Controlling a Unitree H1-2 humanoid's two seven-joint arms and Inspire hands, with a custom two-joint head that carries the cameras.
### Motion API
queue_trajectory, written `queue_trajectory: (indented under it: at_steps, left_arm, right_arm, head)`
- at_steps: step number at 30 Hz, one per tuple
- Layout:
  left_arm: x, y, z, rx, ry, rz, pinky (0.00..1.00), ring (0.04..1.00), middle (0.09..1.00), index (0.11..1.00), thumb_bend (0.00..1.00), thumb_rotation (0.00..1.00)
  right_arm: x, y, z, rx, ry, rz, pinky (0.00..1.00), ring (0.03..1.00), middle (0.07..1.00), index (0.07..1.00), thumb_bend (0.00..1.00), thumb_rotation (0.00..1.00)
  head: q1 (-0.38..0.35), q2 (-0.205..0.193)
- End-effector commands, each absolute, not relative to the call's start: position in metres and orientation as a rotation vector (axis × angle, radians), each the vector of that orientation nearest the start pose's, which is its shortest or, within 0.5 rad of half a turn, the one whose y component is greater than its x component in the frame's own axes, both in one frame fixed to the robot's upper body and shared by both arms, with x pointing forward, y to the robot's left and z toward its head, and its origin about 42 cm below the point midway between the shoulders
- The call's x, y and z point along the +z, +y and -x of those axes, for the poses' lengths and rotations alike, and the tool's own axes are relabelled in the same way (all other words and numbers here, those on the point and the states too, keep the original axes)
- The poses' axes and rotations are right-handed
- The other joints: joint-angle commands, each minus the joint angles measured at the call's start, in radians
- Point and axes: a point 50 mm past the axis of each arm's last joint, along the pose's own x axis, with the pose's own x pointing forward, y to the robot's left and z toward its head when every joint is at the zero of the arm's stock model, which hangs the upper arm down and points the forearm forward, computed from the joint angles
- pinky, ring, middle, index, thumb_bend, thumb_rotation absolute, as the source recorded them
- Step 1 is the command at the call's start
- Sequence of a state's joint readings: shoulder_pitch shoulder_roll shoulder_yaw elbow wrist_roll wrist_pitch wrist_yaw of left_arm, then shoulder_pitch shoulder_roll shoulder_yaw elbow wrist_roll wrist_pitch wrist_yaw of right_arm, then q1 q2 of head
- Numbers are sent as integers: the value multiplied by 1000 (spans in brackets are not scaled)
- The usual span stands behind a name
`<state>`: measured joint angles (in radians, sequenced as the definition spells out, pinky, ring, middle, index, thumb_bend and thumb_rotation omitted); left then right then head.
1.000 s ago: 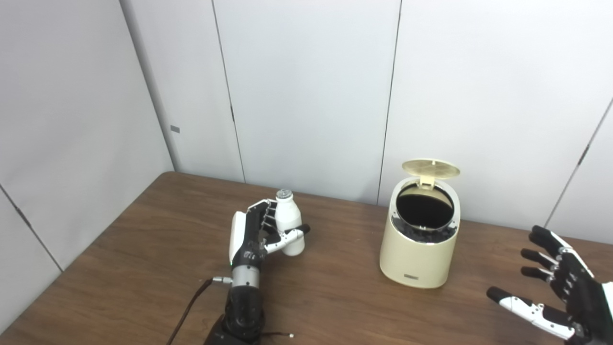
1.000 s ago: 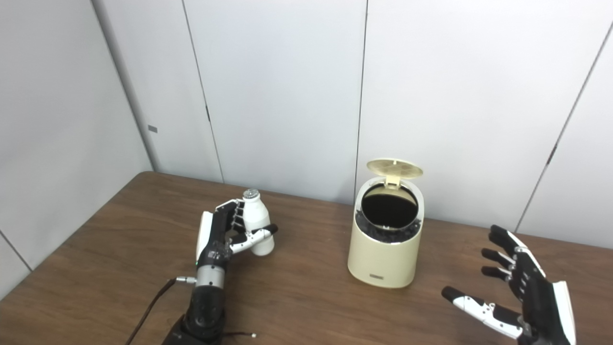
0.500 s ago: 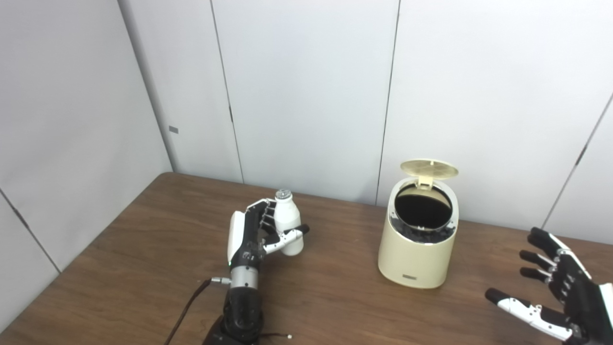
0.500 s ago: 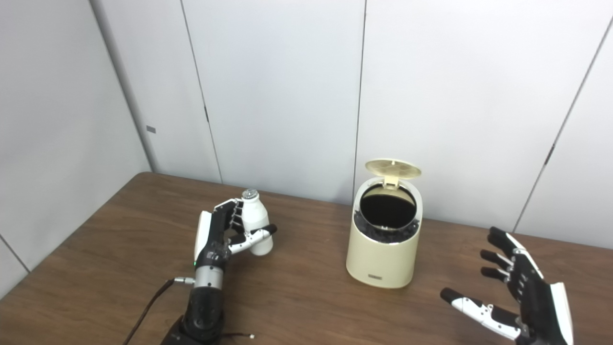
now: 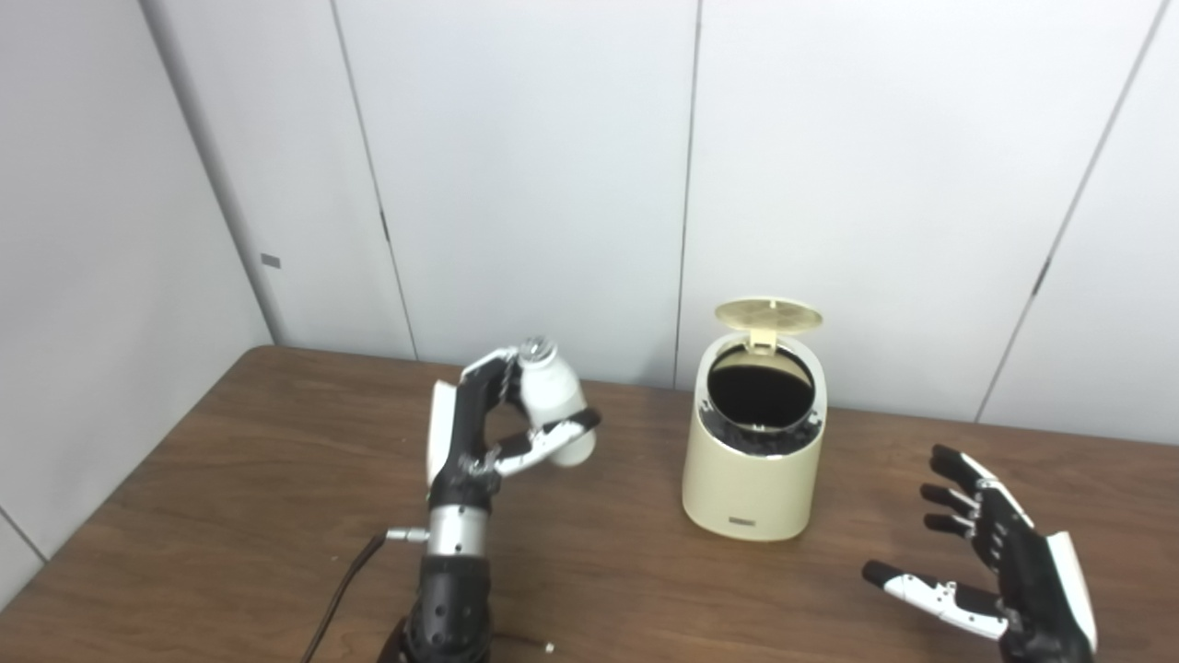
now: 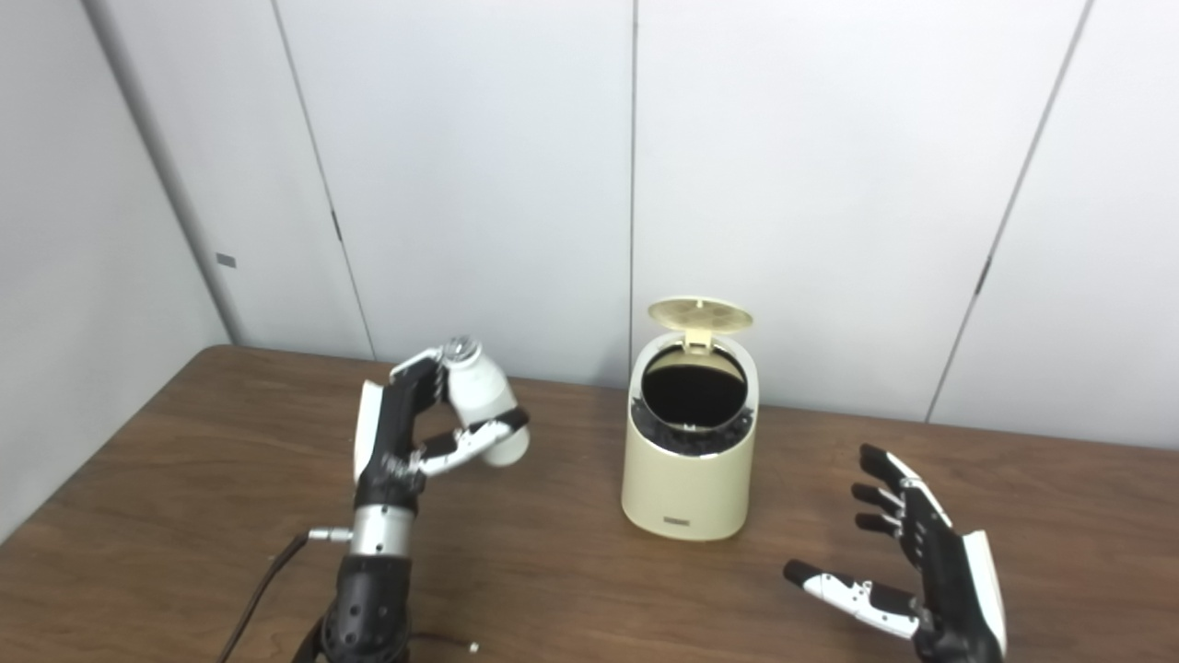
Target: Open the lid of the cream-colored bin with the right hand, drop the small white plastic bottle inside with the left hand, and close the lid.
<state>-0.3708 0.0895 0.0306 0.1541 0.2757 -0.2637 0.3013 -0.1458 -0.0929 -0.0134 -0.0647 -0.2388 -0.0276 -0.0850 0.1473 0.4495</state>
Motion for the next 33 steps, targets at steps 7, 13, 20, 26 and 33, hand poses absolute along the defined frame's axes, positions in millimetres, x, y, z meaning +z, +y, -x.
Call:
queue_trajectory:
  at_steps: [7,13,20,26,33]
  left_arm:
    - [258,199,-414,147,-686,-284,376,440,476,503,505,0]
    - [276,180,-427,89,-728,-273,380,433,466,506,505,0]
    - [282,160,-437,63,-752,-250,369,430,470,504,505,0]
    - [277,149,-441,40,-746,-231,349,422,473,517,504,0]
    - [270,132,-441,3,-728,-181,357,423,474,516,504,0]
  right_arm:
    - [177,-224,-337,-99,-370,352,650,747,834,812,750,67]
    - [174,-220,-339,-107,-364,341,648,752,833,822,755,119]
    - [173,-216,-341,-111,-375,339,648,758,837,821,761,145]
    - [174,-214,-342,-119,-380,334,646,750,831,817,772,163]
    - [174,-211,-341,-122,-385,336,647,752,834,819,761,149]
  head:
    - [-37,-17]
    - [-64,-22]
    - [-77,-24]
    - [-89,-24]
    - [-101,-22]
